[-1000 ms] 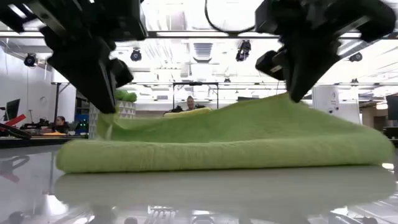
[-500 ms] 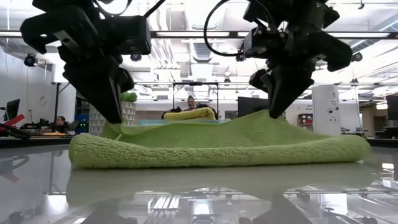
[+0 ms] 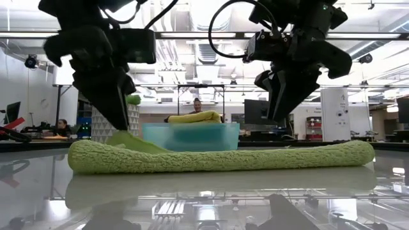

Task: Fold microfiber towels
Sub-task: Fold the green microfiber cloth

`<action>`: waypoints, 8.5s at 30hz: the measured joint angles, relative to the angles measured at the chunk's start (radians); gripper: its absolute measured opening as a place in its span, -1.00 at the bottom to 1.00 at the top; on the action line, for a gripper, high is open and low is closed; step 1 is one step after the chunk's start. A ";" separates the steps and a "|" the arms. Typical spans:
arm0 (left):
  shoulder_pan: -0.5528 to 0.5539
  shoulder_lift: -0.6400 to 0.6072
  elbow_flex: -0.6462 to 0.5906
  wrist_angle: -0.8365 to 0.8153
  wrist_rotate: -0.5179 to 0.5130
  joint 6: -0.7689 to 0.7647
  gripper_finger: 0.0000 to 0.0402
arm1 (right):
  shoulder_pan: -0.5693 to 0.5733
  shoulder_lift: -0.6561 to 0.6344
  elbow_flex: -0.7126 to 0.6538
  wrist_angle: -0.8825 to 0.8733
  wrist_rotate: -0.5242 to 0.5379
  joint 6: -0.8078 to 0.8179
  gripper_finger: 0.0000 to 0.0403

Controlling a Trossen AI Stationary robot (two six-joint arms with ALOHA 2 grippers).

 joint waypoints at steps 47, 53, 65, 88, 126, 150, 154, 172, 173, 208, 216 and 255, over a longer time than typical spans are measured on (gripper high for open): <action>-0.090 0.190 0.025 0.279 -0.165 0.029 -0.29 | 0.111 0.000 -0.213 0.400 0.059 0.537 -0.14; -0.055 0.183 0.012 0.279 -0.132 0.069 -0.29 | 0.110 0.000 -0.264 0.560 0.085 0.471 -0.25; -0.010 0.192 0.003 0.269 -0.111 0.050 -0.29 | 0.110 0.000 -0.336 0.651 0.120 0.423 -0.53; 0.093 0.124 0.003 0.234 -0.165 0.143 -0.29 | 0.098 -0.062 -0.199 0.329 0.099 0.636 -0.35; 0.001 0.003 -0.149 0.246 -0.211 0.150 -0.29 | 0.013 -0.152 -0.396 0.410 0.261 0.467 0.26; 0.001 0.004 -0.149 0.246 -0.228 0.150 -0.29 | -0.026 -0.007 -0.455 0.693 0.248 0.303 -0.23; 0.001 0.004 -0.149 0.246 -0.228 0.150 -0.29 | -0.026 -0.011 -0.455 0.689 0.248 0.303 -0.37; 0.001 0.004 -0.190 0.254 -0.227 0.136 -0.29 | -0.025 -0.051 -0.455 0.684 0.224 0.312 -0.80; 0.001 0.004 -0.196 0.256 -0.227 0.125 -0.29 | -0.025 -0.058 -0.455 0.681 0.224 0.312 -0.79; 0.001 0.012 -0.238 0.263 -0.290 0.093 -0.29 | -0.026 -0.029 -0.352 0.486 0.395 0.236 -0.96; 0.001 0.011 -0.240 0.264 -0.290 0.094 -0.29 | -0.026 0.022 -0.352 0.515 0.401 0.237 -0.96; 0.093 0.046 -0.382 0.767 -0.259 0.443 -0.29 | -0.077 -0.077 -0.155 -0.064 -0.062 0.918 0.19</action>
